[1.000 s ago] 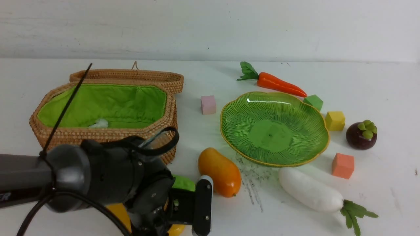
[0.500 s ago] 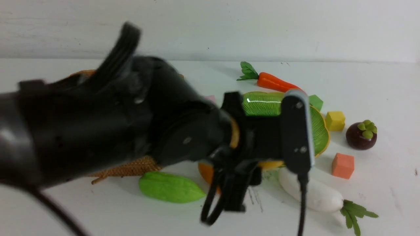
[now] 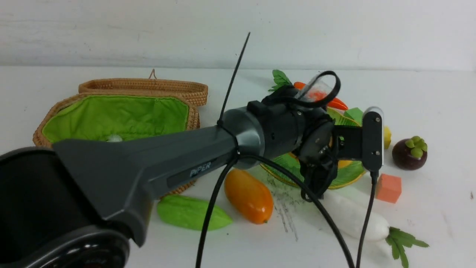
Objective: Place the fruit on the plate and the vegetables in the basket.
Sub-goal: Use the left arm to grab a banana and put it into the right plate
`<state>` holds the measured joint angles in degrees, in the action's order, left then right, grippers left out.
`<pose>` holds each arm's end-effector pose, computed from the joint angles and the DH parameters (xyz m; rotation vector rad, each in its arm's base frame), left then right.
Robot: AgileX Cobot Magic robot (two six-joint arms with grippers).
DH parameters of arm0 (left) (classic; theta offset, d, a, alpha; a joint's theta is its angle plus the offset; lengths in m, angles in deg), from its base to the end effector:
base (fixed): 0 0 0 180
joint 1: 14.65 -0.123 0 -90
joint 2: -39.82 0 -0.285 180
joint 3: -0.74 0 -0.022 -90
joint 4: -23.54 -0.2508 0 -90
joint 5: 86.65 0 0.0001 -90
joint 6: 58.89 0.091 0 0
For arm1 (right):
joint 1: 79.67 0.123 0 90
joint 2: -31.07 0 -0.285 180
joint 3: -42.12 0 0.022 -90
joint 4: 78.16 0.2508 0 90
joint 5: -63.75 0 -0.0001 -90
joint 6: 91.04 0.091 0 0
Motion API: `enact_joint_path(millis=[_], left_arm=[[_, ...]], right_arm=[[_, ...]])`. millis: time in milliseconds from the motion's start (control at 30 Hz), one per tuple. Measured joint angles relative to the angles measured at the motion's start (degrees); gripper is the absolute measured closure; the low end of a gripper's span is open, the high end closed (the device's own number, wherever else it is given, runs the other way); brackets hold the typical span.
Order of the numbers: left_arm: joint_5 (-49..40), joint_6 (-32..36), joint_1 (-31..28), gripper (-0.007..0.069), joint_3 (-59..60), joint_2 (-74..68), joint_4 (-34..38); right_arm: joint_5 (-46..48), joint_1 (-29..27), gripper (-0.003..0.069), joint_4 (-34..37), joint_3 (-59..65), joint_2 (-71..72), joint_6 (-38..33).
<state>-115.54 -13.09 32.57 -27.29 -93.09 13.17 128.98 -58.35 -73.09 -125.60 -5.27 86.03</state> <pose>0.3508 -0.3674 0.2263 1.7847 1.4983 0.1685 0.0225 0.0166 0.4375 -0.4345 1.9497 0.3110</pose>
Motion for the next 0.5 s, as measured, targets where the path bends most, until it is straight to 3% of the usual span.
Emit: enact_joint_path(millis=[267,500], left_arm=[[2.39,-0.36,-1.65,0.0291,-0.19,-2.22,0.12],[0.95,-4.81,-2.13,0.0097,-0.19,-1.93,0.19]], right_arm=[[0.55,0.00,0.0489,-0.19,-0.02,0.00,1.32],[1.86,0.00,0.0488,0.29,-0.06,0.00,1.38]])
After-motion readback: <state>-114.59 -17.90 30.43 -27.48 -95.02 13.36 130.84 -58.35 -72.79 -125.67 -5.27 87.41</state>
